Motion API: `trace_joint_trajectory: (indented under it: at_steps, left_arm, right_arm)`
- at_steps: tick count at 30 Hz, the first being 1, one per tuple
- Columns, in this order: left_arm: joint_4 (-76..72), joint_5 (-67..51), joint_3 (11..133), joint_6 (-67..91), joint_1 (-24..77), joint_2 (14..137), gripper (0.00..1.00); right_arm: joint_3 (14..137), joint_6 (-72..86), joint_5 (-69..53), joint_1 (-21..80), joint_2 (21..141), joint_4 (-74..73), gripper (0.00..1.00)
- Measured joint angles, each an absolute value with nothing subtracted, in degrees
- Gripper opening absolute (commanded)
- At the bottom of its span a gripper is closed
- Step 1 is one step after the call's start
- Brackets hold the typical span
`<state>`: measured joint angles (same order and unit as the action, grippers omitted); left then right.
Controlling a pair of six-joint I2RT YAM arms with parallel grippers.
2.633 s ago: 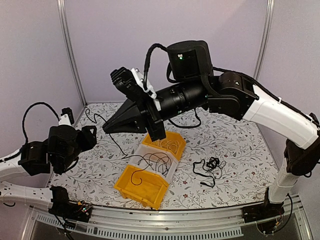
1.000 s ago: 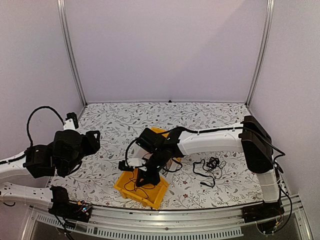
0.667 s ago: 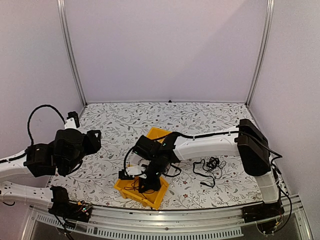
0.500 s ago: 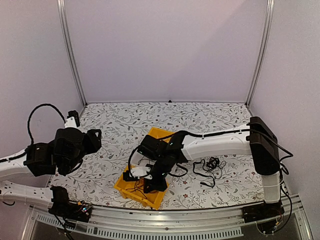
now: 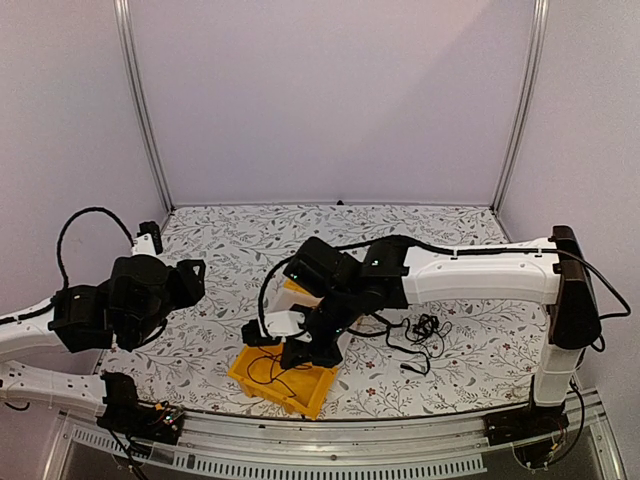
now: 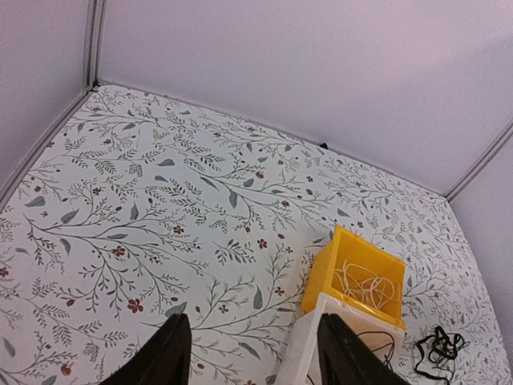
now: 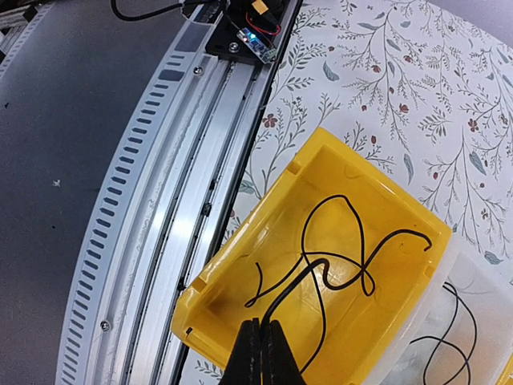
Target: Untangle the cables
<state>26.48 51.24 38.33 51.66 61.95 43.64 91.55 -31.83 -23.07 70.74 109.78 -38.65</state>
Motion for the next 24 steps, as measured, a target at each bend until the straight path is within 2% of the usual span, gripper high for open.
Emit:
trace_joint_trajectory:
  at_steps: [8,14,24]
  left_arm:
    - [26.5,50.6,38.3,51.7,62.0,43.6,0.57]
    - [26.5,50.4,38.3,51.7,62.0,43.5,0.57]
    - [26.7,50.5,38.3,52.1,62.0,42.3,0.58]
  right_arm:
    - [91.6,-33.1,-26.5,70.6,110.0,-39.7,0.0]
    - [93.8,-32.1,-30.6,68.6,115.3,-40.8,0.0]
    - [95.4,-29.0,-25.5,65.5,121.6,-40.3,0.0]
